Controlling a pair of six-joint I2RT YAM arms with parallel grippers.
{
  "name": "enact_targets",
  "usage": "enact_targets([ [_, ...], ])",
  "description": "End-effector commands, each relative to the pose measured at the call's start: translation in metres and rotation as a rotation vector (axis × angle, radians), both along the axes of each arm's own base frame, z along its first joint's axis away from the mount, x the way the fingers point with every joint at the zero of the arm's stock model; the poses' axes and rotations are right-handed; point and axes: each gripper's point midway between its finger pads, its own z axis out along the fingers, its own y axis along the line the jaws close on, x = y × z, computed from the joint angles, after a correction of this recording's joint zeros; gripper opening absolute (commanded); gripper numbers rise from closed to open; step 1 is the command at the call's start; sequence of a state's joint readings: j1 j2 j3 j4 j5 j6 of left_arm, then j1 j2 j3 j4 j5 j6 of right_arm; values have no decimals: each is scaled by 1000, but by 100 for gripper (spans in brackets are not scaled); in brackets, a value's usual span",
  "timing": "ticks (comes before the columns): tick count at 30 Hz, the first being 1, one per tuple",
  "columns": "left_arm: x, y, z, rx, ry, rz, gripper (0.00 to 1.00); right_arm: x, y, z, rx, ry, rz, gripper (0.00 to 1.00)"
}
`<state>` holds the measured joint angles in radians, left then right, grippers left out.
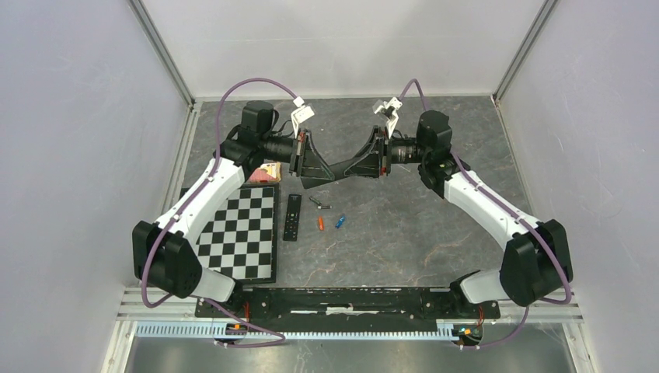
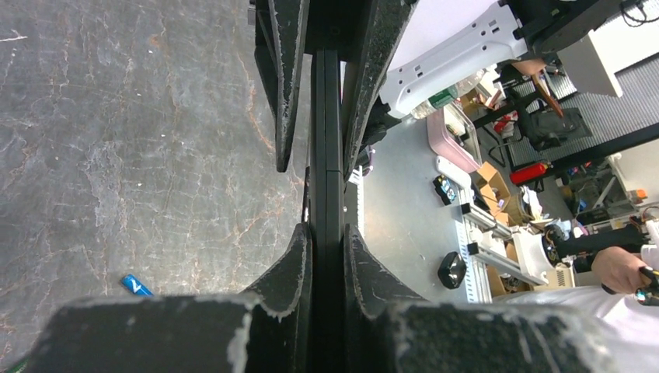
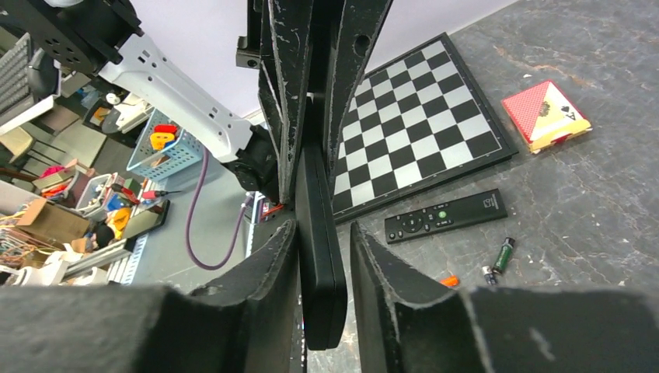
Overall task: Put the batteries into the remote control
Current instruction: Remove the battery cover from the remote control.
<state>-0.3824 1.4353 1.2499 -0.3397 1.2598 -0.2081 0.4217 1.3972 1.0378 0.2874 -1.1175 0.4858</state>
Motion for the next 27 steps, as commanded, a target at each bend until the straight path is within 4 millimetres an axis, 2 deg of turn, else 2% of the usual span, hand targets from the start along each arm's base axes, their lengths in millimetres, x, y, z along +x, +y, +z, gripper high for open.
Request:
enact_targets([
  [1,-18,5,23,-53,-95,-77,2,12,-3,10,44,-25,-37,33],
  [4,-21,7,21,-47,-110,-81,2,22,-14,8,66,-2,-80,27],
  [6,-22,8,20,-48,-111,-84,2,24,-20,9,87,6,-83,19],
  [13,-25,10,26,-61,-127,-92,2,20,-23,2,84,2,-37,0],
  [20,-27,15,28,-71,-134,-93,2,10,-36,10,119,-18,22,0],
  [24,-26,15,26,-65,-129,-85,2,15,-39,14,128,-10,6,4],
  [27,-24,14,24,-62,-123,-84,2,26,-39,9,116,17,-34,7],
])
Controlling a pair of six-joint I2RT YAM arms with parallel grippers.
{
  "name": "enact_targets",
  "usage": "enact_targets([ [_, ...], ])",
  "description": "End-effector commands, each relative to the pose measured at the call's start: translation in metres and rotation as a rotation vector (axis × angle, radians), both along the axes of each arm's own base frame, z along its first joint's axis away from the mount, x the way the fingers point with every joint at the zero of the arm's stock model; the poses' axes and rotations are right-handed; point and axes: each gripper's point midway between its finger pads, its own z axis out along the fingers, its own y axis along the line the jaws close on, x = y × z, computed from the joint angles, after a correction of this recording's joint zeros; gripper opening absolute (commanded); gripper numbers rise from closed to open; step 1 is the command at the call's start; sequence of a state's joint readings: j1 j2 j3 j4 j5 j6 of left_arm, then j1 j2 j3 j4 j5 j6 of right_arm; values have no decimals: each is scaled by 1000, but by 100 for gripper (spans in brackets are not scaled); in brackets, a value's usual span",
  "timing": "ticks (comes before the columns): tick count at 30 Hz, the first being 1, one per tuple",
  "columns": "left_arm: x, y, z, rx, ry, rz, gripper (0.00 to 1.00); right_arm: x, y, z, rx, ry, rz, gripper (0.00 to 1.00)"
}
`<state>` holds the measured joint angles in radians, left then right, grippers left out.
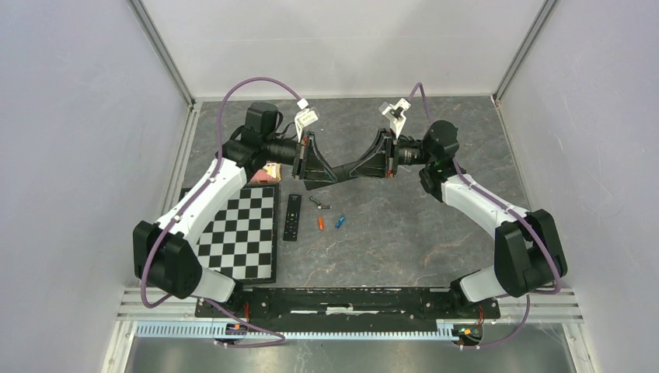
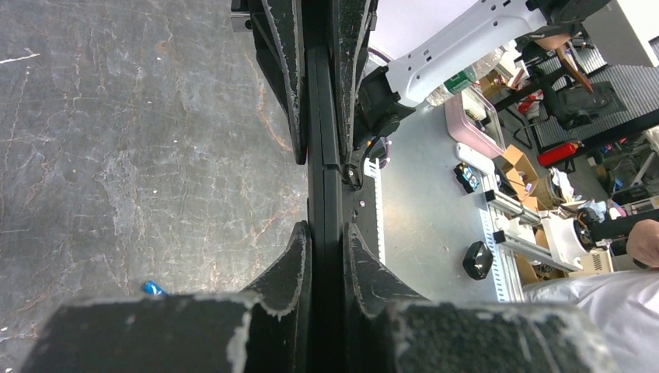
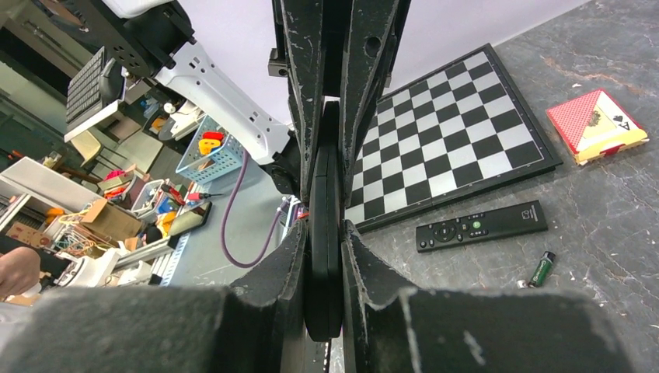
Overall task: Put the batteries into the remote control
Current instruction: Remove the battery cover from the remote control.
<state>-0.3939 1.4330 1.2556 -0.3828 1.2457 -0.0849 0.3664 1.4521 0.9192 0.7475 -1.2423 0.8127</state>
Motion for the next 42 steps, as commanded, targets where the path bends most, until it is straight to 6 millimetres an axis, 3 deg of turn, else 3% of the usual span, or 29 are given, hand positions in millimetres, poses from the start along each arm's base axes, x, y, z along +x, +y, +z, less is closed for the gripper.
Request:
enact_targets([
  [1,-23,15,28,-65,-27,-67,2,37,-27,7,1,-43,-133,10],
  [4,-22,15,27,-59,-26,-58,2,56,-29,-15,-106,-1,-198,15],
  [15,-21,15,25,-58,-12,-60,2,67,-39,-23,-139,-11,-242,28],
  [21,-13,14,20,-40,2,-37,2,58,-39,-8,-81,-29,-220,32],
  [23,-5,13,15,-17,11,-1,2,54,-39,0,-52,-33,-216,38],
  [25,5,11,9,11,20,44,2,51,-39,5,-23,-34,-229,53],
  [27,23,8,-2,48,56,124,2,52,-39,1,-20,5,-246,56],
  [33,63,10,-51,193,129,298,2,103,-66,-93,-346,144,-544,57],
  [35,68,13,-64,227,131,322,2,105,-73,-108,-384,156,-601,58],
  [42,70,22,-92,309,129,369,2,77,-85,-128,-438,110,-628,69],
])
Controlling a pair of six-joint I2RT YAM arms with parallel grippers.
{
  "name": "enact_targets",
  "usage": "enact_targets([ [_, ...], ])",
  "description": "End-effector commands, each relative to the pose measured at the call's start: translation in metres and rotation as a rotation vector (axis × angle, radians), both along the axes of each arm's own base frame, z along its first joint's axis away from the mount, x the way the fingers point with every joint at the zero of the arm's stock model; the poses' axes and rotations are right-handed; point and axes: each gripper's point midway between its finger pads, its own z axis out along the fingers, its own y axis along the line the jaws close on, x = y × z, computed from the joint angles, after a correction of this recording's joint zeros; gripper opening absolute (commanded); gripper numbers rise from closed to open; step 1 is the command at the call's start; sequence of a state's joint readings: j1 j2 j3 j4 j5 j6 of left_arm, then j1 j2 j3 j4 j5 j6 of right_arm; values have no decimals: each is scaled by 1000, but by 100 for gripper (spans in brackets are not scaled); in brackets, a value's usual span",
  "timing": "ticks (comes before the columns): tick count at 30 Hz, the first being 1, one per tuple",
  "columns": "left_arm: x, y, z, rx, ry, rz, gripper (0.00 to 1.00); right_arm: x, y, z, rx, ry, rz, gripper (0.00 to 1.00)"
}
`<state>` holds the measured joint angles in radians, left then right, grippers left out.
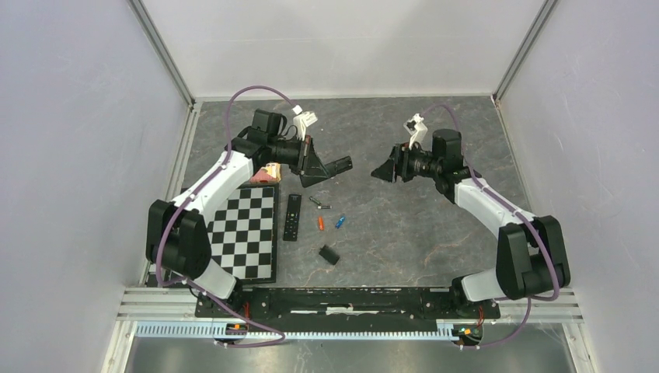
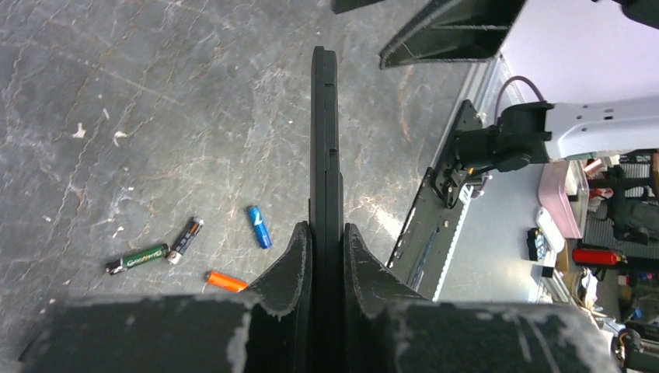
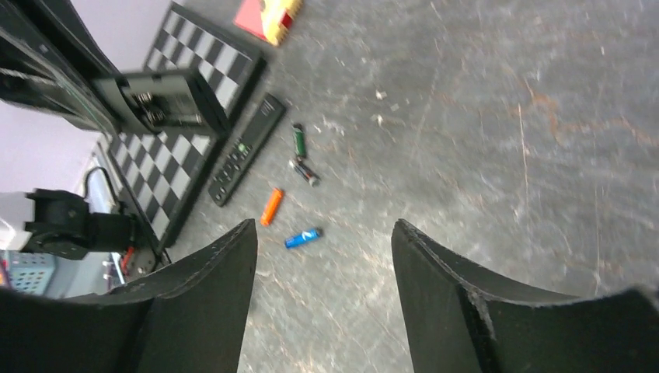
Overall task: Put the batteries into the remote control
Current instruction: Remove the battery cover from the remote control, then adjust the remote control.
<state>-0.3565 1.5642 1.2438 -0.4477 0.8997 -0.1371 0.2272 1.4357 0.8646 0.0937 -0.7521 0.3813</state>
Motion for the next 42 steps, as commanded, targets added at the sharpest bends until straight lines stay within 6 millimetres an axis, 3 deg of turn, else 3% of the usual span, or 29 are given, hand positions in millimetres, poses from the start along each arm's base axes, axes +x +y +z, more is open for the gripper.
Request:
enact_targets([
  [1,5,7,-11,55,-32,44,2,-14,-10,-8,-118,-77,-6,70],
  [6,12,16,-21,112,-39,111,2,-44,5,-46,-297,-78,49,71],
  [9,10,16,-18,111,-43,108,2,-63,27,-45,-251,-103,91,71],
  [14,-13,9,-6,36,-32,-5,2,-77,53,10,-68,-208,195,85],
  [18,-33,0,15,-70,-3,-107,2,-60,46,57,-5,-287,122,96],
  [22,-65,0,36,-155,3,-243,2,-60,52,109,160,-364,215,98],
  [25,-81,3,49,-193,-35,-308,2,-64,58,127,155,-408,312,98],
  [28,-84,5,59,-194,-71,-306,6,-88,70,140,209,-411,492,95],
  [31,-84,6,68,-190,-109,-296,7,-103,83,135,210,-414,578,93],
  [34,-88,7,76,-192,-139,-302,9,-104,90,131,206,-391,615,85],
  [39,-94,9,84,-204,-170,-320,5,-105,95,134,188,-415,663,80],
  [42,-89,11,76,-162,-190,-292,2,-98,97,119,135,-380,662,66],
])
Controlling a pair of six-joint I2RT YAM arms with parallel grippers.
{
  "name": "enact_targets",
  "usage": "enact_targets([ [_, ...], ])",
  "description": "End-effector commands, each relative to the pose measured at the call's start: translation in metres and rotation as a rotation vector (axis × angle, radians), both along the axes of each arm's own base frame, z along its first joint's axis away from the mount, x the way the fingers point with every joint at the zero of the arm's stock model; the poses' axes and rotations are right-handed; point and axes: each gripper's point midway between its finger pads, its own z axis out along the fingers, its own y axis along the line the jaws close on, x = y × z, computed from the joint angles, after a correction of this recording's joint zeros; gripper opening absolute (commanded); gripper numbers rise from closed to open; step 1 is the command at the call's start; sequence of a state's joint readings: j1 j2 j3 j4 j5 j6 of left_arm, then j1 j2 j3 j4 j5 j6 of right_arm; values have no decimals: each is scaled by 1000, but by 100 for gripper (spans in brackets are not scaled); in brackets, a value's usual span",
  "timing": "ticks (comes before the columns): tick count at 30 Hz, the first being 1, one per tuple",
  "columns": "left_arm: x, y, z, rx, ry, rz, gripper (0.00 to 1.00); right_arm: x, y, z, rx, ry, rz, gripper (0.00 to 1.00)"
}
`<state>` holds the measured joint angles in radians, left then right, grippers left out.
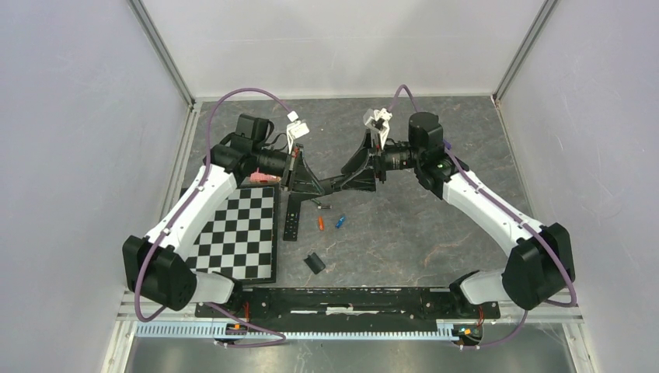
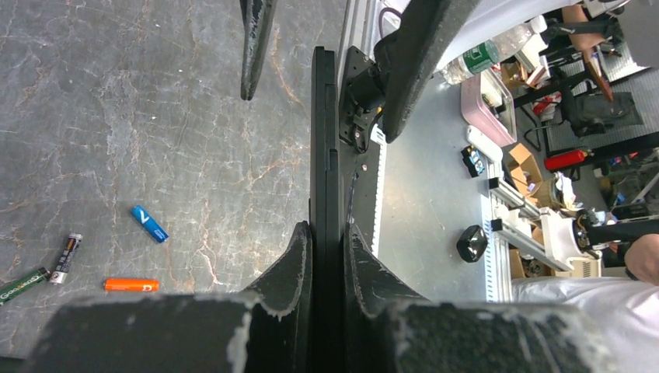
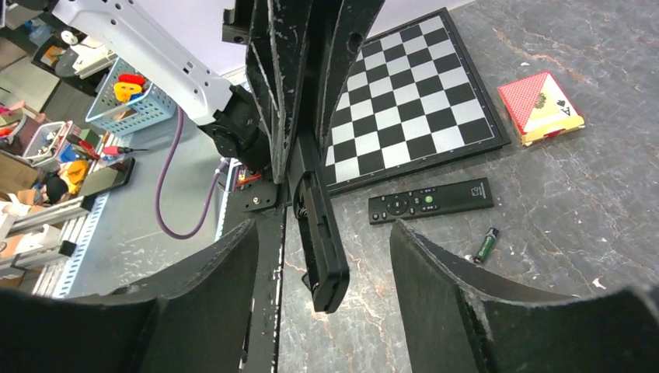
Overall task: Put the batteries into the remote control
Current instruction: Adjust the remote control.
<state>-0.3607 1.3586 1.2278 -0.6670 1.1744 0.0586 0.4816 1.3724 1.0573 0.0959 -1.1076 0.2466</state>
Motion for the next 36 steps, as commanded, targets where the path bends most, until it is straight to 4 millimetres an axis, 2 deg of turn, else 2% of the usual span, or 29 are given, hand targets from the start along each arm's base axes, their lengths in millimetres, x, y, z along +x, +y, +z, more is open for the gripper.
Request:
enact_targets([
  [1,-2,2,12,-6,-105,-16,2,1,3,3,-31,-47,49,60],
  [4,-3,2,13,-6,-103,-22,2,-5,8,2,-16,-24,92,42],
  [10,0,3,25,-13,-156,-16,14,-21,11,32,108,-29,138,6],
  [11,1,3,27,-14,-167,-14,21,-26,9,36,130,-6,147,3],
  [12,2,4,29,-10,-181,-4,40,-30,8,44,165,-21,154,0],
  [14,7,5,34,3,-213,32,64,-41,5,59,222,-21,177,0],
  [15,15,7,38,18,-242,85,73,-45,3,65,247,-2,179,0],
  [16,25,8,44,23,-266,153,91,-48,1,74,279,-4,182,0],
  [17,36,12,51,27,-300,235,99,-51,-2,82,310,-11,187,0],
  [20,76,37,77,23,-351,587,100,-41,-4,91,350,18,138,0],
  [22,91,55,100,-45,-365,765,100,-25,-5,92,364,48,58,0],
  [24,93,63,125,-149,-354,841,100,-4,-8,91,371,68,-46,0],
  [27,93,63,146,-249,-234,898,100,18,-13,101,416,71,-214,0],
  [31,86,42,158,-430,-35,816,100,24,-34,133,639,130,-360,0],
  [36,69,34,186,-646,6,728,100,35,-42,137,774,282,-506,0],
])
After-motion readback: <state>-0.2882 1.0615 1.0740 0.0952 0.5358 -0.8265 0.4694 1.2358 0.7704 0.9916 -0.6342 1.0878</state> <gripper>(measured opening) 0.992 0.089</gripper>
